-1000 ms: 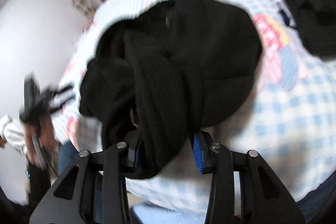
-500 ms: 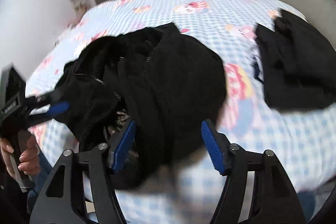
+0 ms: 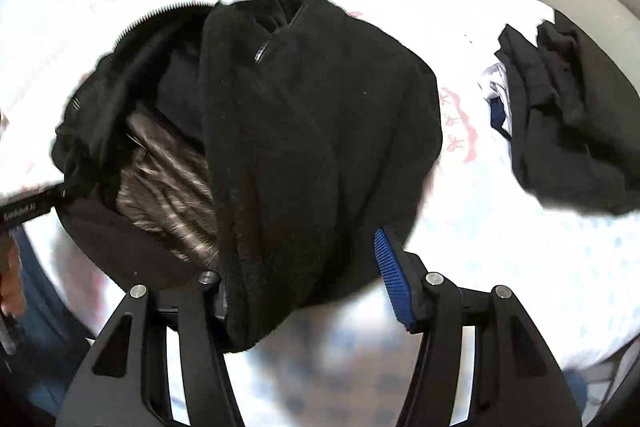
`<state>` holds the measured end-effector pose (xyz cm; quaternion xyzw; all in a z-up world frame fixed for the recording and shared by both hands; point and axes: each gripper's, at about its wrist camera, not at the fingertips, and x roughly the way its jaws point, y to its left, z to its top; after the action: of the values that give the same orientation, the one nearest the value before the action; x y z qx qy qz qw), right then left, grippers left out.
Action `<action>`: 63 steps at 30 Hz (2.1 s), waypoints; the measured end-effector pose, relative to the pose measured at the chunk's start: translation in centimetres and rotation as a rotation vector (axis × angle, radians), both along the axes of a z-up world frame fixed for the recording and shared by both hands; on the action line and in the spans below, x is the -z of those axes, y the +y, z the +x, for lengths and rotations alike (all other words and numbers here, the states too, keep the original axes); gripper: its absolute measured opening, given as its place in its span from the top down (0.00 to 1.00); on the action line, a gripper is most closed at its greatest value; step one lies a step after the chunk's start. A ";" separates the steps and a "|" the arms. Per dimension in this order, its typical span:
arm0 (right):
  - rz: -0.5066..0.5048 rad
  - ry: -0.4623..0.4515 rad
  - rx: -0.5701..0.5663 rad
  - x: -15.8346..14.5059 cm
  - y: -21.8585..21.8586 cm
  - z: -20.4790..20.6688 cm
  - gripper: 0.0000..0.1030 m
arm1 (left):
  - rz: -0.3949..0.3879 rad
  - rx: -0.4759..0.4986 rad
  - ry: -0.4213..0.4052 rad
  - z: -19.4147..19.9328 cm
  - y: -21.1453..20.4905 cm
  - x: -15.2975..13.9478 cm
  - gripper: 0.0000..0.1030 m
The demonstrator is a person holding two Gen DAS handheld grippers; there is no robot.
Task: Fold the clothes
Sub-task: 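Lift the jacket by the zipper edge with the left gripper while the right gripper holds the hood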
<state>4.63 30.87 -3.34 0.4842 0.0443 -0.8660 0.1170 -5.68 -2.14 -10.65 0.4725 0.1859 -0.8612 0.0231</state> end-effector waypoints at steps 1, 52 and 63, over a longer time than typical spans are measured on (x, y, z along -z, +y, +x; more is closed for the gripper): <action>-0.022 0.002 0.010 -0.3 0.3 0.5 0.49 | -0.008 -0.026 0.012 1.1 -0.7 -0.7 0.81; -0.411 -0.207 0.209 5.9 -2.9 -5.0 0.62 | 0.502 0.041 -0.026 0.2 -0.1 7.0 0.36; -0.450 -0.132 0.288 5.2 -3.8 -5.9 0.73 | 0.404 -0.004 0.067 2.1 -1.1 4.4 0.73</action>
<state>-1.30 27.06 -8.55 0.5028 -0.2262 -0.8283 0.0998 -3.59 -3.23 -15.08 0.4382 0.3564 -0.8216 -0.0768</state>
